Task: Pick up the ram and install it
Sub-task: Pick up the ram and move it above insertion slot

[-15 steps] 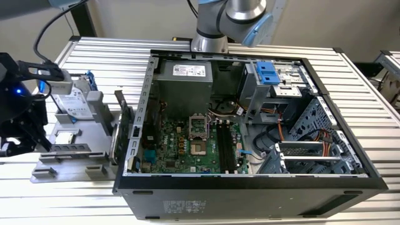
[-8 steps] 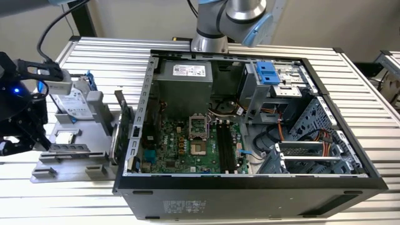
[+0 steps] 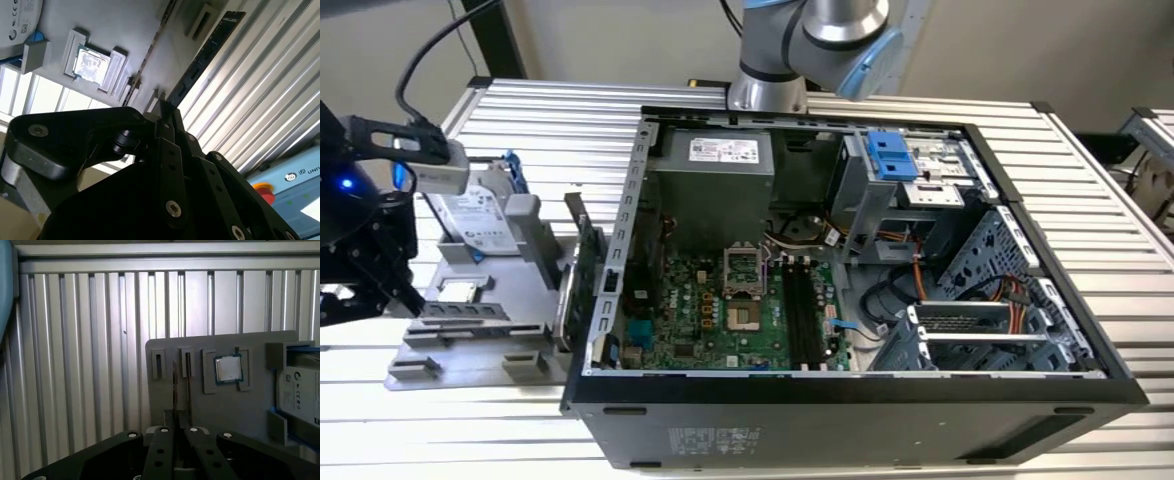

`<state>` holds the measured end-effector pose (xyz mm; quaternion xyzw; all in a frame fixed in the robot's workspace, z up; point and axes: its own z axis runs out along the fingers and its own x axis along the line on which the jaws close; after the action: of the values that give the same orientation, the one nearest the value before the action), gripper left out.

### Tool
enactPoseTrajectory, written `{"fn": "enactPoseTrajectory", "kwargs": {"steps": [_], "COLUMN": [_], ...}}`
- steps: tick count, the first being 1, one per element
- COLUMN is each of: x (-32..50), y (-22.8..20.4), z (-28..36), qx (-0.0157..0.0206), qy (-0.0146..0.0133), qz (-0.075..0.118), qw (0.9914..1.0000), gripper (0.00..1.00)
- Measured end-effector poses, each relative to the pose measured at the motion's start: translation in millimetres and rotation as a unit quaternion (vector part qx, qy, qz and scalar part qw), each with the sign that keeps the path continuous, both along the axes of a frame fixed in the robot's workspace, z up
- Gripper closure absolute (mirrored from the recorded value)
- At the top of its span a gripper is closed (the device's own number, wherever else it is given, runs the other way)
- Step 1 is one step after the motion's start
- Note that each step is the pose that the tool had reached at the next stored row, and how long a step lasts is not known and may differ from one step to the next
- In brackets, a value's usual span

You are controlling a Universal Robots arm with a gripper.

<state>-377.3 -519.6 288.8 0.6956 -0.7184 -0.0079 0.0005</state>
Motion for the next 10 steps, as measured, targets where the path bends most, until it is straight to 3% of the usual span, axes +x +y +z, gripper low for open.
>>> {"fn": "enactPoseTrajectory", "kwargs": {"steps": [10], "x": [-0.1], "y": [0.0], "z": [12.6], "qx": [0.0], "qy": [0.0], "qz": [0.001], "qw": [1.0], "gripper": [1.0]}}
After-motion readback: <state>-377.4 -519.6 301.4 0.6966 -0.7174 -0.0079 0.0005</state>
